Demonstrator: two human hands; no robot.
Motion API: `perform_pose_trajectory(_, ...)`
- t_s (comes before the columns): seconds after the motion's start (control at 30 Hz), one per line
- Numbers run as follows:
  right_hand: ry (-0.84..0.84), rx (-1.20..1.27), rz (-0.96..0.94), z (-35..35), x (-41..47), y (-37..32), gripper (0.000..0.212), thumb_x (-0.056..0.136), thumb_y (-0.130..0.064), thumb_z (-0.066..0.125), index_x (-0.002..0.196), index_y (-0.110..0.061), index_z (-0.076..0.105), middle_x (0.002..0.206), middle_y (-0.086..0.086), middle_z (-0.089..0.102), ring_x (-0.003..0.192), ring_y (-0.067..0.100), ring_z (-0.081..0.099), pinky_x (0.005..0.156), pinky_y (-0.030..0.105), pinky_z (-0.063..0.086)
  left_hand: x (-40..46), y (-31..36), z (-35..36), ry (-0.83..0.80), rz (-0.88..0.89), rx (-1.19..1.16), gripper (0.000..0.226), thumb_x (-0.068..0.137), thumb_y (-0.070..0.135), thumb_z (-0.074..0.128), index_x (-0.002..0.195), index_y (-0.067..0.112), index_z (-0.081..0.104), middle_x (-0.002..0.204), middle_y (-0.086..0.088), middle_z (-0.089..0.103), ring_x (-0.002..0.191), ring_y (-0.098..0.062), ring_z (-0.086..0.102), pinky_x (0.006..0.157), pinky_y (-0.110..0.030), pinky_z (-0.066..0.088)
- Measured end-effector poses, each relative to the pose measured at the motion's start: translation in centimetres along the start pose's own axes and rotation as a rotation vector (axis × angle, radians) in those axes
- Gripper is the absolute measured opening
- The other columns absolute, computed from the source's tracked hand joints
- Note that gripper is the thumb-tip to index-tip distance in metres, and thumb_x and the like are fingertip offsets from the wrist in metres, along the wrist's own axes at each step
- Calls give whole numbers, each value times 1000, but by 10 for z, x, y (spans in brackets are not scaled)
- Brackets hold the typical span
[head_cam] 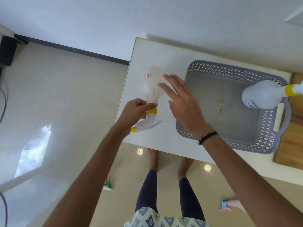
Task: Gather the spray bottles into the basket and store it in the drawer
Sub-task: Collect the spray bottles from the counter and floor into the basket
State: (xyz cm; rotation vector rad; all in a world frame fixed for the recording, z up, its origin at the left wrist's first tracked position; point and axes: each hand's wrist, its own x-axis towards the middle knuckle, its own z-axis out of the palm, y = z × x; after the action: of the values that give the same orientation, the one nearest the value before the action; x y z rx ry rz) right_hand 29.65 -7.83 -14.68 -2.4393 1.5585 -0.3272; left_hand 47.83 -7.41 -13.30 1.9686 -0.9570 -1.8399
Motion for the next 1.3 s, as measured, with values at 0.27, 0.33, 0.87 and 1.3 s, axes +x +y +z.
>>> perform_pose_trajectory(0.27,59,273,7,10,25,-11,60,82,-24,68,136,-13,45,147,12,37,140,31,29,110,45,36,-30,40,-20,-252,-88,-115,30,88,42,60,71,21,73,71,0,65,59,-10,59,56,-15,48)
perform_pose_trajectory(0.33,106,361,52,0,26,-13,49,86,-26,58,132,-10,50,142,14,41,136,32,33,111,41,35,-32,48,-15,-292,-65,-106,29,89,42,59,83,17,72,77,-1,65,64,-10,59,58,-15,50)
perform_pose_trajectory(0.87,152,705,305,-99,-53,101,45,70,-25,82,107,-3,66,122,7,56,112,-11,48,100,8,34,-28,78,115,25,726,247,59,75,32,78,125,33,47,121,24,46,122,-16,47,98,-35,47)
perform_pose_trajectory(1.3,-30,732,391,-81,-92,176,33,70,-13,75,102,-16,66,105,-3,67,97,4,62,82,14,49,54,51,244,-73,683,441,85,64,12,84,137,1,42,136,-15,49,126,-29,42,97,-23,35)
